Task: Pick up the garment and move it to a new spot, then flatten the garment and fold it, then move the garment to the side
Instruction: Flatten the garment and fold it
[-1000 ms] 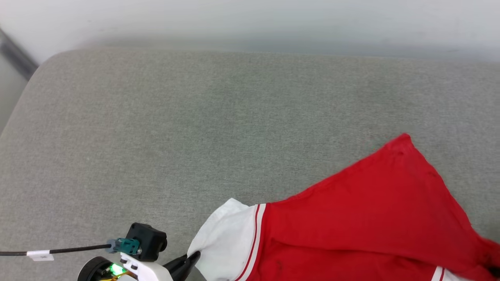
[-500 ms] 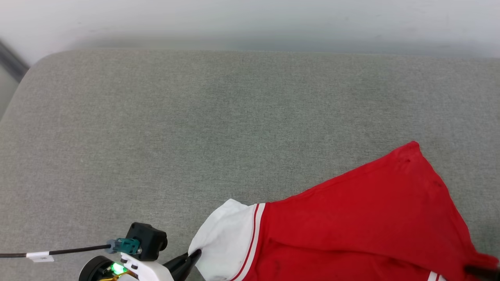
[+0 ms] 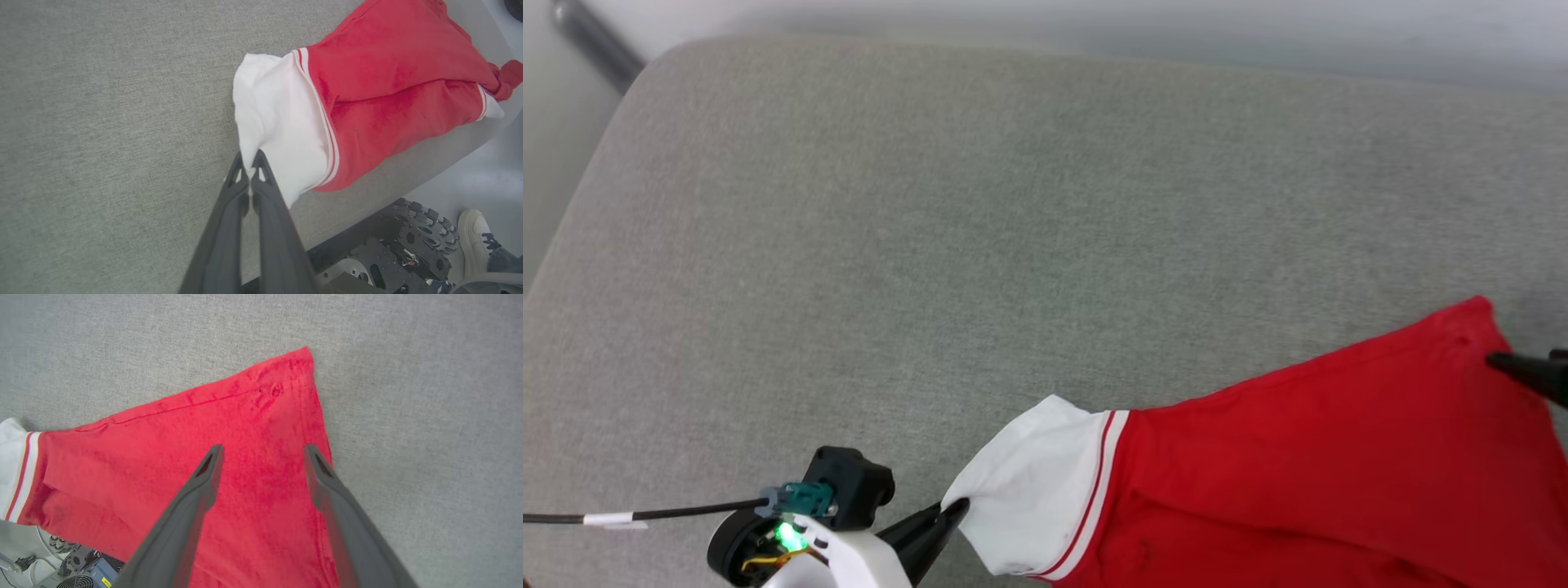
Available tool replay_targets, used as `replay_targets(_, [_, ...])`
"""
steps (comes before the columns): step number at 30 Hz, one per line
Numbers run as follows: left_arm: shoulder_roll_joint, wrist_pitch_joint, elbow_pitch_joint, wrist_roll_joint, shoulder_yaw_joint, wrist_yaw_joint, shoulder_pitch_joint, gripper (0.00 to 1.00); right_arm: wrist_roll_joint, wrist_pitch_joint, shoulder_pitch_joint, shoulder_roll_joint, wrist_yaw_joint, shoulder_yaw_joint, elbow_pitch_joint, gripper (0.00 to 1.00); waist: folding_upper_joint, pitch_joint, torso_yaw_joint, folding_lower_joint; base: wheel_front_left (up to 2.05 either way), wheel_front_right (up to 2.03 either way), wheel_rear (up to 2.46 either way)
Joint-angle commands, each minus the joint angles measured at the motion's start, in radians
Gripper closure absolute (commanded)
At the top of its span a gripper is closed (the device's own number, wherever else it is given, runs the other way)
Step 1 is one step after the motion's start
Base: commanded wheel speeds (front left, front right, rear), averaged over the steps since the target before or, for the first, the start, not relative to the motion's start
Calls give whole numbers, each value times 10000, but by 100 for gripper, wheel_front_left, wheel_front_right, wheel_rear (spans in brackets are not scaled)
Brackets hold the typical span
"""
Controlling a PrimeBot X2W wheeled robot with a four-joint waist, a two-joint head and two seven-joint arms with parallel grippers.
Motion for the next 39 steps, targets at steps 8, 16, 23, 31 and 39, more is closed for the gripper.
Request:
replay_targets(8, [-514,65,96,200,-238,-342,-833,100,-1022,-595,-1236,-329,-7,504,1883,0,0,1004,866,1,0,0,0])
replay_targets(16, [-805,-79,267,225,-368,-484,-1035,100,-1386,-1087,-1132,-464,-7,1026,3559,0,0,1442,1183,1,0,0,0])
replay_targets(23, [-698,-197,342,136,-120,-456,-1178,100,-1169,-1322,-477,-435,-7,1509,4025,64,0,1553,1245,1,0,0,0])
replay_targets(31, [-669,-219,364,68,-76,-443,-1157,100,-673,-2082,-1018,-826,-6,1477,3872,100,0,1063,1017,1,0,0,0])
replay_targets(39, [-367,-360,121,-12,398,-233,-1256,100,210,-3151,-1846,-1241,-7,1472,3365,100,0,26,478,1,0,0,0])
